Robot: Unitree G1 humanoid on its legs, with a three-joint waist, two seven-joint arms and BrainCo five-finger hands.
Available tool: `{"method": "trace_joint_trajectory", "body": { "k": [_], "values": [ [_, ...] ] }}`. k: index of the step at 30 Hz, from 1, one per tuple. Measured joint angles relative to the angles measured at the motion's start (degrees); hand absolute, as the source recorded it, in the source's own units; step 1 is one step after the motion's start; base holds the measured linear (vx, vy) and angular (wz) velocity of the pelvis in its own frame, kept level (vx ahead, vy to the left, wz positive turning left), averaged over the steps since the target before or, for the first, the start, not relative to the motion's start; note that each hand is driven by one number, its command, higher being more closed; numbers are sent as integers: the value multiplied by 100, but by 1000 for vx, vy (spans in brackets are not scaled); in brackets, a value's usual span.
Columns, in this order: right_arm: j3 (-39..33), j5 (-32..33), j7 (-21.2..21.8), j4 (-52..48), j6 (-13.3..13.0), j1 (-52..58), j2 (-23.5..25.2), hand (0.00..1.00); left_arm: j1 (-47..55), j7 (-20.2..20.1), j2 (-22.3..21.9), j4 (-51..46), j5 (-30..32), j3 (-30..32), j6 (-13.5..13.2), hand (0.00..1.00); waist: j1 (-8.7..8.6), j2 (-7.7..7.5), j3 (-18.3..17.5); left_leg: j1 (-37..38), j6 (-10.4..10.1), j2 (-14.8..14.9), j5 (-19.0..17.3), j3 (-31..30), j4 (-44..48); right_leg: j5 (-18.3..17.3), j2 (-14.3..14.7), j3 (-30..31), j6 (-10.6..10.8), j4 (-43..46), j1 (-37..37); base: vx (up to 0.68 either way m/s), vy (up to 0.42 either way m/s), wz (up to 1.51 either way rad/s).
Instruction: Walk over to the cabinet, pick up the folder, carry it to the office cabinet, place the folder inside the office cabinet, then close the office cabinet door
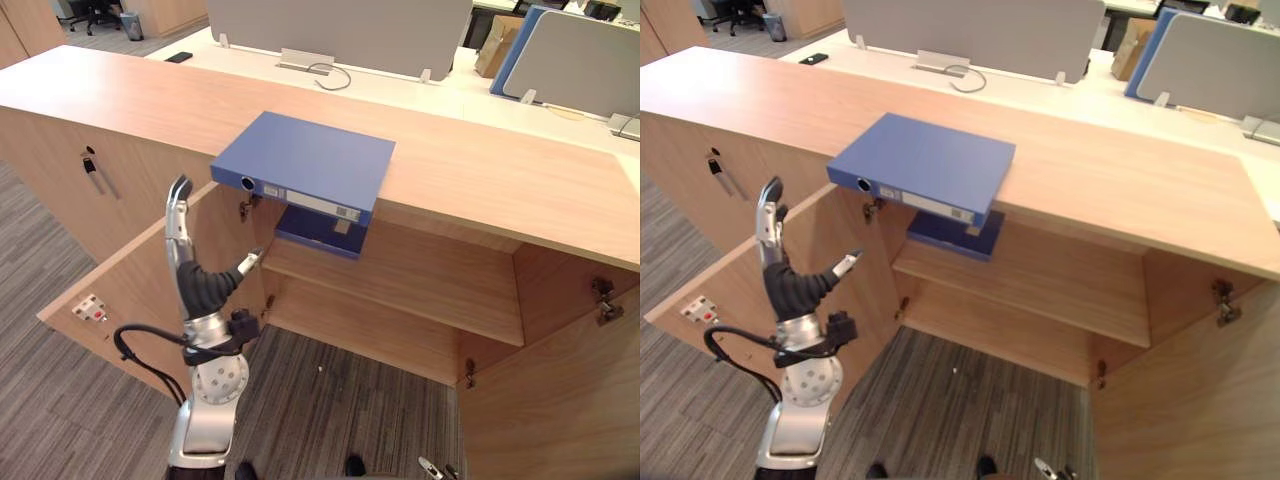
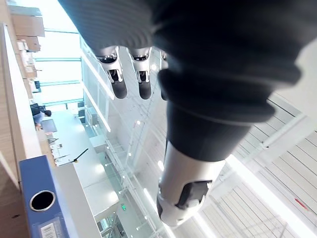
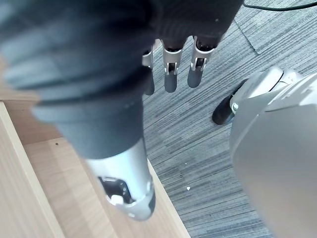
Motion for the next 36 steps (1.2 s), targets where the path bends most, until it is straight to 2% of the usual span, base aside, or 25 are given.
{"method": "trace_joint_trajectory", "body": {
  "k": [4, 10, 27, 36],
  "values": [
    [1, -1, -41, 1, -19, -56, -8, 0, -268, 40, 252, 222, 546, -46, 85, 0, -10, 1, -1, 50, 0, 3, 0, 102, 0, 37, 11, 86, -7, -10, -8, -20, 27, -13],
    [1, -4, -56, 4, -54, -84, -17, 0, -606, 142, 560, 679, 1223, -10, 457, 0, -66, 2, -7, 100, -9, -1, -9, 172, -1, 32, 12, 157, 9, -33, -38, -40, 23, -7],
    [-3, -29, -113, 3, -157, -179, -19, 0, -1448, 422, 1100, 1212, 2592, 33, 1293, 0, -200, 20, -165, 191, -46, -10, -38, 331, -1, 82, 22, 308, -33, -39, -36, 4, 15, -5],
    [-3, -225, -168, 3, -163, -273, -20, 0, -1737, 424, 1381, 1622, 2994, -92, 1449, 0, -280, 31, -255, 218, -55, -20, -46, 411, -2, 97, 23, 383, -52, -40, -58, -1, 8, -4]
  ]
}}
